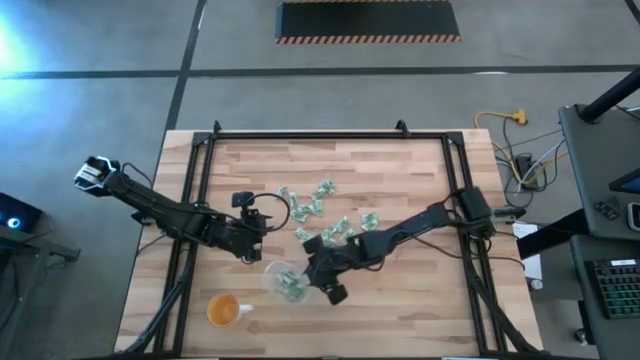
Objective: Pick and place Stevia / Truvia into bins
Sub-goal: Put the stevia packet into the transparent container
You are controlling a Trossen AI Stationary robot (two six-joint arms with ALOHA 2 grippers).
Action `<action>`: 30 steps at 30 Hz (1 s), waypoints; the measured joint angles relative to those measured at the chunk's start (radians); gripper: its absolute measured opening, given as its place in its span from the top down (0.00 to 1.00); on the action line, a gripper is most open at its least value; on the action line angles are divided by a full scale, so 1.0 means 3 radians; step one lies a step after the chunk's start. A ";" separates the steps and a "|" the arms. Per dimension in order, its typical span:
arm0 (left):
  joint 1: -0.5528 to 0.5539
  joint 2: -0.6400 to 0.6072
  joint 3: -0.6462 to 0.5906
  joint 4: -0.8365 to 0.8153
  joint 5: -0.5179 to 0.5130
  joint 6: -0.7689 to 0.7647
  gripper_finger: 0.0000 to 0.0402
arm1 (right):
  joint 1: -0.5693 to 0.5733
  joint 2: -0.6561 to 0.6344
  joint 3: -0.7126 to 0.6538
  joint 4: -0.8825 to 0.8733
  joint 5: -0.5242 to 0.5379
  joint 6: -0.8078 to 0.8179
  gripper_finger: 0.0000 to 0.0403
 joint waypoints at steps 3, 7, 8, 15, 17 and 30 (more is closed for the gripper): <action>0.0001 0.0000 -0.0007 0.0002 0.0000 0.0000 0.75 | 0.0000 -0.0177 -0.0032 -0.0419 0.0006 0.0142 0.63; 0.0001 0.0000 -0.0022 0.0003 0.0002 0.0000 0.75 | 0.0006 -0.0357 -0.0135 -0.0591 0.0004 0.0202 0.65; 0.0000 0.0001 -0.0024 0.0004 0.0001 0.0000 0.75 | 0.0011 -0.0384 -0.0165 -0.0517 0.0002 0.0198 0.66; 0.0000 0.0001 -0.0030 0.0006 0.0000 0.0001 0.75 | 0.0033 -0.0520 -0.0279 -0.0859 0.0005 0.0294 0.69; 0.0000 0.0000 -0.0031 0.0008 0.0000 0.0004 0.75 | 0.0028 -0.0525 -0.0361 -0.0919 0.0017 0.0380 0.70; 0.0001 0.0000 -0.0038 0.0038 -0.0003 0.0010 0.75 | -0.0072 -0.0469 -0.0892 -0.0522 0.0185 0.0440 0.73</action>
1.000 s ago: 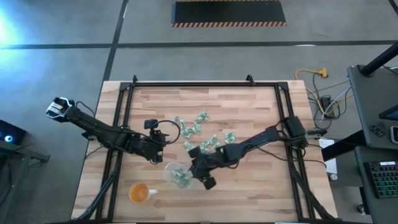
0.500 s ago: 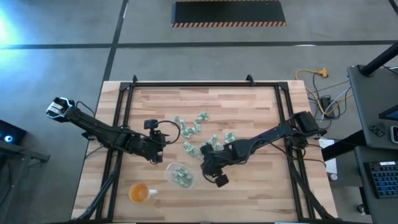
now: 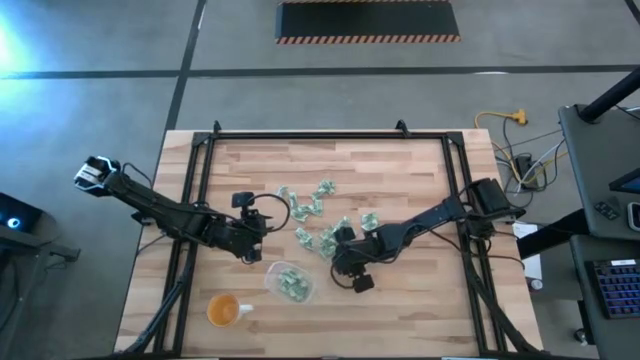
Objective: Pick and place Stevia / Truvia into bins
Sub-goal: Put the stevia packet into the transparent container
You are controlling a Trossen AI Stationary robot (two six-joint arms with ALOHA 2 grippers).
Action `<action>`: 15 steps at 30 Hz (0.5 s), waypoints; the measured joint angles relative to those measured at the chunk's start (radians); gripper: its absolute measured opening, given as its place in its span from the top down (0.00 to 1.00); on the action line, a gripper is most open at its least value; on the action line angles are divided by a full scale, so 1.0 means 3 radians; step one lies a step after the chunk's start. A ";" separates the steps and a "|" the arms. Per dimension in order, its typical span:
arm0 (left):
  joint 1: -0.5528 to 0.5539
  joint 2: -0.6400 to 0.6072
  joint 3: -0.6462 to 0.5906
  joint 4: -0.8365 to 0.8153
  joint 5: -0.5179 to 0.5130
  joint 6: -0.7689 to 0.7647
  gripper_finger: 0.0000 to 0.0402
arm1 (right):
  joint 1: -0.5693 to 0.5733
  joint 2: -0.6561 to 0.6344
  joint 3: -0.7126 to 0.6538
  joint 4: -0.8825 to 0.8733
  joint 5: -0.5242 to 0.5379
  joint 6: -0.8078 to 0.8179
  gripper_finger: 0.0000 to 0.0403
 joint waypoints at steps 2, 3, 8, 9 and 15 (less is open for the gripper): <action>-0.0001 0.0000 -0.0001 0.0002 0.0002 0.0000 0.75 | -0.0020 -0.0003 -0.0017 0.0050 0.0048 0.0000 0.73; -0.0001 0.0000 0.0000 0.0001 0.0002 -0.0001 0.75 | -0.0029 -0.0004 -0.0026 0.0051 0.0124 0.0000 0.74; -0.0001 0.0000 -0.0002 0.0002 0.0002 -0.0001 0.75 | -0.0032 -0.0005 -0.0044 0.0054 0.0337 0.0001 0.77; 0.0000 0.0000 -0.0004 0.0002 0.0002 -0.0001 0.75 | -0.0031 -0.0010 -0.0044 0.0055 0.0337 0.0001 0.78; 0.0000 0.0000 -0.0006 0.0002 0.0002 0.0000 0.75 | -0.0026 -0.0060 -0.0031 0.0034 0.0345 0.0000 0.81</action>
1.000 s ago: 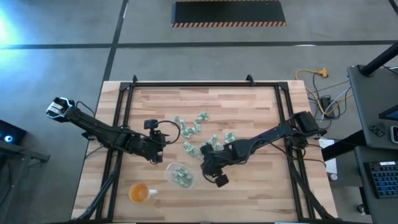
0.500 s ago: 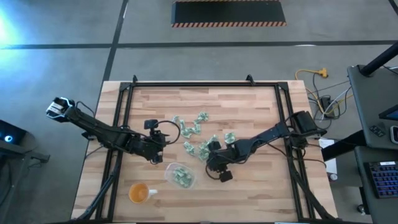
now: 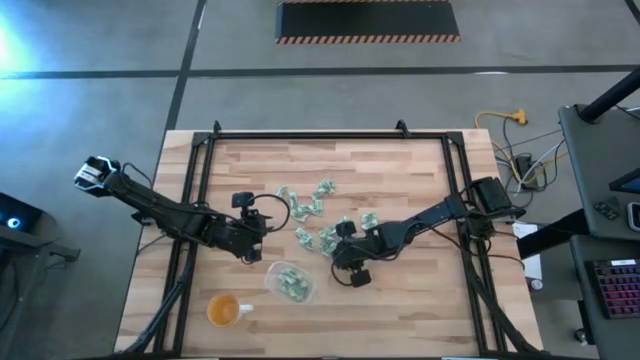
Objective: Pick and place Stevia / Truvia into bins
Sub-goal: Put the stevia packet into the transparent container
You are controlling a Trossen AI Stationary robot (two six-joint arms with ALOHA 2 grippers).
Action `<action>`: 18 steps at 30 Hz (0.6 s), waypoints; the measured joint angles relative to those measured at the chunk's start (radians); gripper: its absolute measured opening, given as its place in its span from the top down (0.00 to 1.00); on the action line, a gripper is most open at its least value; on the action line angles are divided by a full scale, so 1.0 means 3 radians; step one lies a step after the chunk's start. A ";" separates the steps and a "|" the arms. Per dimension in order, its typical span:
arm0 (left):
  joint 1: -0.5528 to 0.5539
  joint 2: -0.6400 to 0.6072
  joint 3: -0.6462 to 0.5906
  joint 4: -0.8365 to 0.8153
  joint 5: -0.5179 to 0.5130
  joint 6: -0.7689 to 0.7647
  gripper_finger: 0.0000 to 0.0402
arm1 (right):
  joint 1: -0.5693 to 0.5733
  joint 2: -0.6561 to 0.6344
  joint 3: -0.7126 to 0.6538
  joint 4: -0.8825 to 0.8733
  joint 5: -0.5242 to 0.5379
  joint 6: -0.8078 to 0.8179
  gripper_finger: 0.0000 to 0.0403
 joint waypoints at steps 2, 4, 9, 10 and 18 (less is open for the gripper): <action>-0.0001 0.0000 -0.0001 0.0002 0.0000 0.0000 0.75 | 0.0004 -0.0014 0.0008 0.0005 0.0000 0.0000 0.81; -0.0001 0.0000 -0.0003 -0.0001 0.0000 -0.0001 0.75 | 0.0005 -0.0015 0.0001 -0.0001 -0.0001 0.0001 0.81; 0.0000 0.0000 -0.0031 0.0010 0.0000 0.0000 0.75 | -0.0011 -0.0010 -0.0059 -0.0005 0.0005 0.0104 0.79; -0.0001 0.0000 -0.0045 0.0026 0.0000 0.0002 0.75 | -0.0017 -0.0008 -0.0075 -0.0007 0.0016 0.0120 0.79; -0.0001 0.0000 -0.0101 0.0054 0.0000 0.0003 0.75 | -0.0015 -0.0012 -0.0135 0.0019 0.0161 0.0080 0.80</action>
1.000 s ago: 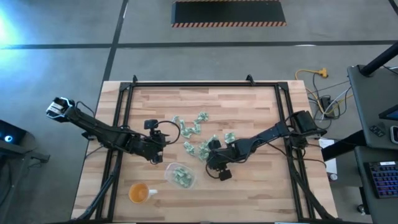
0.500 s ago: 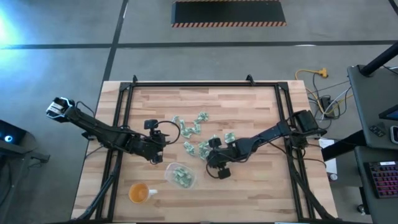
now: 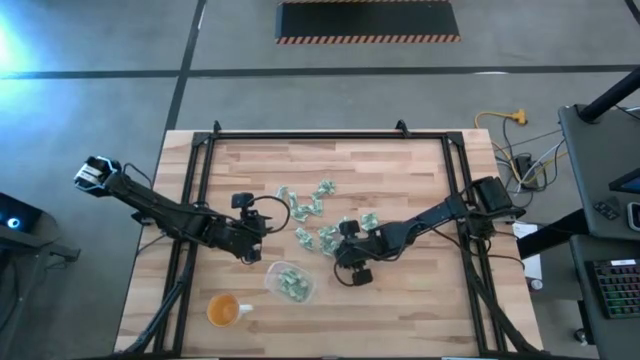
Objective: Pick and place Stevia / Truvia into bins
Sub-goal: Put the stevia packet into the transparent container
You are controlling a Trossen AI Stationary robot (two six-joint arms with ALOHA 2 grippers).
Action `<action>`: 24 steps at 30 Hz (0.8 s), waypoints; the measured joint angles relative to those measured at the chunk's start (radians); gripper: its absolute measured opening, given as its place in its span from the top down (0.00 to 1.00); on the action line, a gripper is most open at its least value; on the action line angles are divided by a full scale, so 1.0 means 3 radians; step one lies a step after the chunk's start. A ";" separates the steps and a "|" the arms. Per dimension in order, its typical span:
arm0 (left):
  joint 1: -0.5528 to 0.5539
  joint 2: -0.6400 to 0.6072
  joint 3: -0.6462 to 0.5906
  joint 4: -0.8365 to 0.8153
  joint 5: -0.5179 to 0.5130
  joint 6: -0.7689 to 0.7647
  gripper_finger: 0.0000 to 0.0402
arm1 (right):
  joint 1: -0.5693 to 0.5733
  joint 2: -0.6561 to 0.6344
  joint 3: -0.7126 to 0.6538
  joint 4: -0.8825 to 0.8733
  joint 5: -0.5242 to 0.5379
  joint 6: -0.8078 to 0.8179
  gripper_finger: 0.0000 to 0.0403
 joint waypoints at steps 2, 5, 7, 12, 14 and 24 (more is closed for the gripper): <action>0.0000 0.0000 -0.0001 0.0002 -0.0001 0.0000 0.75 | 0.0000 -0.0001 0.0004 -0.0014 -0.0001 -0.0053 0.85; 0.0000 0.0000 -0.0003 0.0001 -0.0001 0.0000 0.75 | 0.0008 -0.0001 0.0013 -0.0032 0.0000 -0.0118 0.95; 0.0001 0.0000 -0.0003 0.0000 0.0000 0.0000 0.75 | 0.0008 -0.0001 0.0013 -0.0037 0.0001 -0.0133 0.97; 0.0001 0.0000 -0.0003 0.0000 -0.0001 0.0000 0.75 | 0.0010 -0.0001 0.0014 -0.0038 0.0004 -0.0173 0.98; 0.0001 0.0000 -0.0003 0.0000 -0.0001 0.0000 0.75 | 0.0028 -0.0010 0.0028 -0.0049 0.0015 -0.0196 0.98; 0.0000 0.0000 -0.0007 0.0000 -0.0001 0.0001 0.75 | 0.0254 -0.0311 0.0137 0.0097 0.0017 -0.0401 0.98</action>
